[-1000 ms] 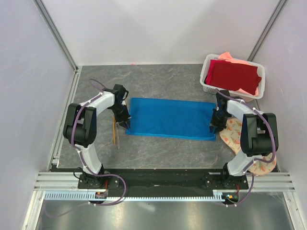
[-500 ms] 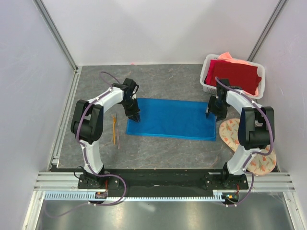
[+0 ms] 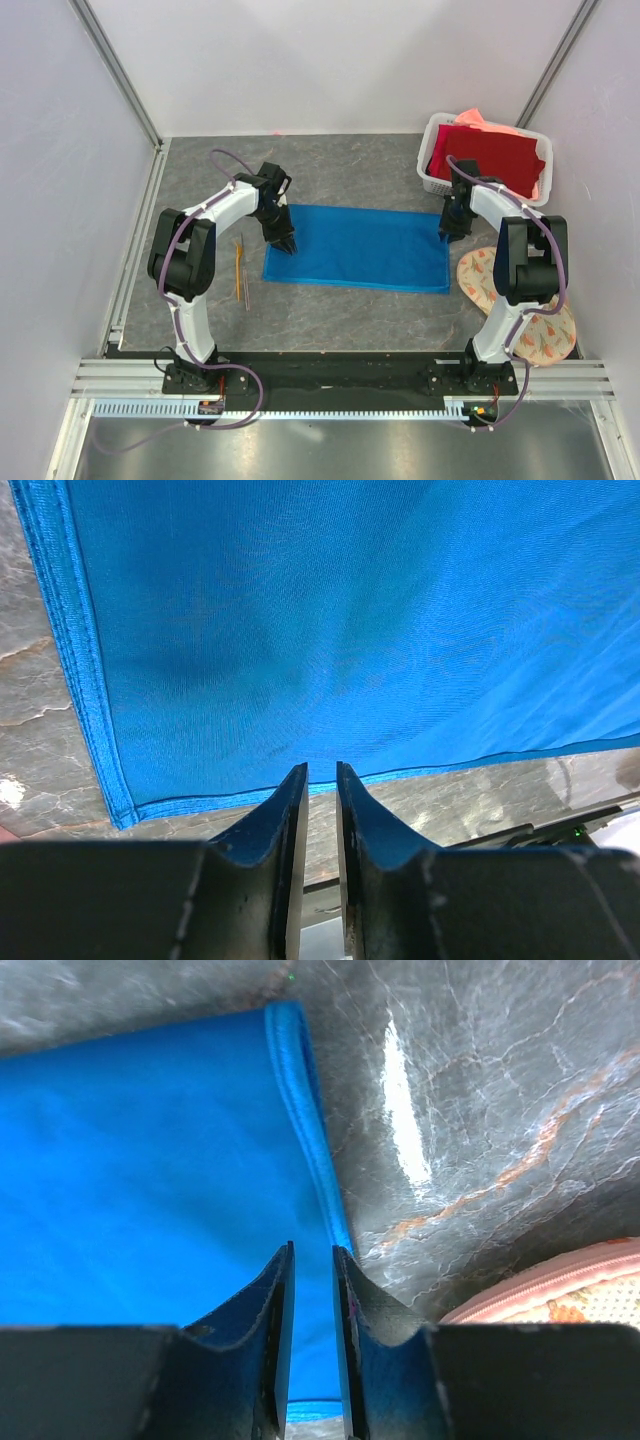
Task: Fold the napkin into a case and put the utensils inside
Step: Pick up the rectangle-folded napkin from the center of the board, then fold the rectangle-folded napkin at the center of the board.
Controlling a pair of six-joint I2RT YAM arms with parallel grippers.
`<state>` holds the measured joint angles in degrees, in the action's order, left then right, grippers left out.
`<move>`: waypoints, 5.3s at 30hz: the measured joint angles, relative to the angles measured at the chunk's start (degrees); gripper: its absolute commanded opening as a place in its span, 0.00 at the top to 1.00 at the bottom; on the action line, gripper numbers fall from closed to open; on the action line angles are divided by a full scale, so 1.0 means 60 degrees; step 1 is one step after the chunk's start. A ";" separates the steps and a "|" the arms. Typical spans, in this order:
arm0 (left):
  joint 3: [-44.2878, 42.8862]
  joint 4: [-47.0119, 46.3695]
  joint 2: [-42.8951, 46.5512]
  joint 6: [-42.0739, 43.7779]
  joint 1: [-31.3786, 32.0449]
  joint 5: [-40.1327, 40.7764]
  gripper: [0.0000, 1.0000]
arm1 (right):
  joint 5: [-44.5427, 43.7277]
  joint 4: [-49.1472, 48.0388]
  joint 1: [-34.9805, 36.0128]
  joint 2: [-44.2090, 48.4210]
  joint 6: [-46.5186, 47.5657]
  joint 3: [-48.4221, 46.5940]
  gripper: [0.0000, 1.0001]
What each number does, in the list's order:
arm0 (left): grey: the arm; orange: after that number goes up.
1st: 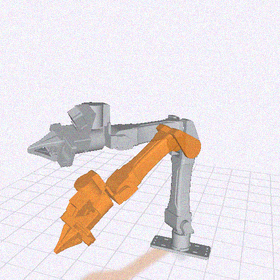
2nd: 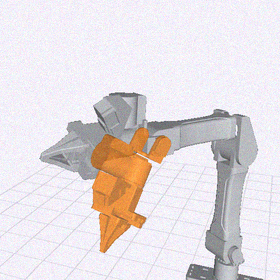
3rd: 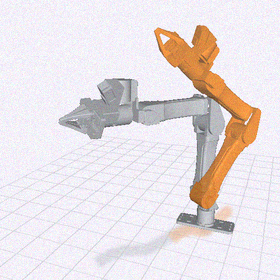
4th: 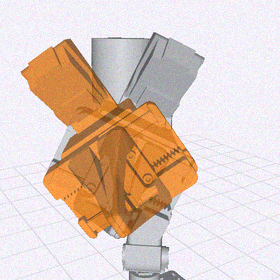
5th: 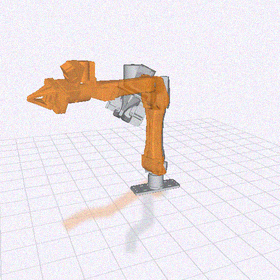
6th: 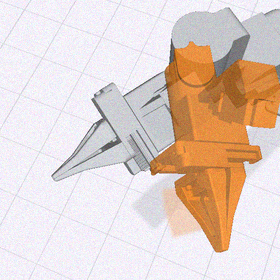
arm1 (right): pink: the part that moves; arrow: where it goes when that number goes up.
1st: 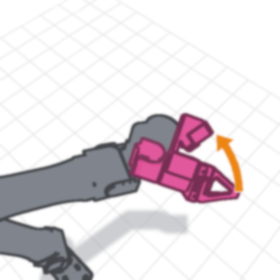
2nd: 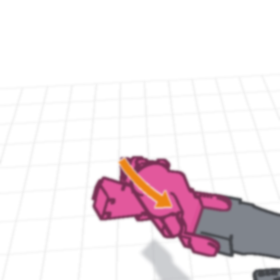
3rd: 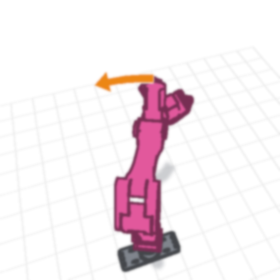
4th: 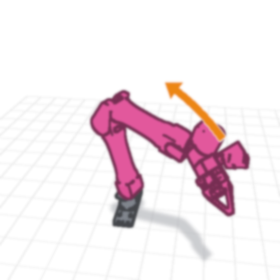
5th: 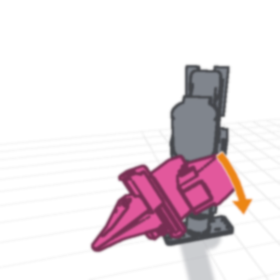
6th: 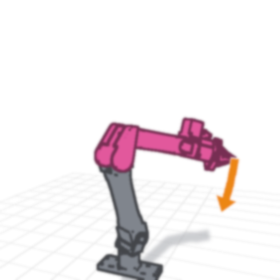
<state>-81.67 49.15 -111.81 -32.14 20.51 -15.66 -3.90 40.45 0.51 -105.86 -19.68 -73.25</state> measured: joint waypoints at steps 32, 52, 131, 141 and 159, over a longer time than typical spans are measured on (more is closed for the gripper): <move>0.0084 -0.0004 0.0087 -0.0004 -0.0029 -0.0634 0.68 | -0.0455 -0.0841 0.0000 0.0375 -0.0044 0.1322 0.68; 0.0546 0.0015 0.0841 0.0000 -0.0328 -0.0699 0.68 | -0.0412 -0.1362 0.0193 0.0495 0.0051 0.1563 1.00; 0.0466 -0.2069 -0.0940 -0.2062 0.2626 -0.1665 0.70 | -0.0510 0.1271 0.0725 0.3144 0.0426 0.0131 1.00; 0.2073 -0.2229 0.1071 -0.2131 0.0925 -0.1934 0.70 | -0.0018 0.1636 0.2415 0.3231 0.0015 -0.0594 1.00; 0.3708 -0.2197 0.1625 -0.2022 0.0557 -0.1053 0.71 | 0.2237 -0.0033 0.4732 0.1315 -0.3668 -0.1359 1.00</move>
<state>-59.42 35.97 -102.06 -44.27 23.86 -21.98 9.52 40.25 28.91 -97.97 -41.69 -81.41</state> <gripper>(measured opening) 0.295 0.010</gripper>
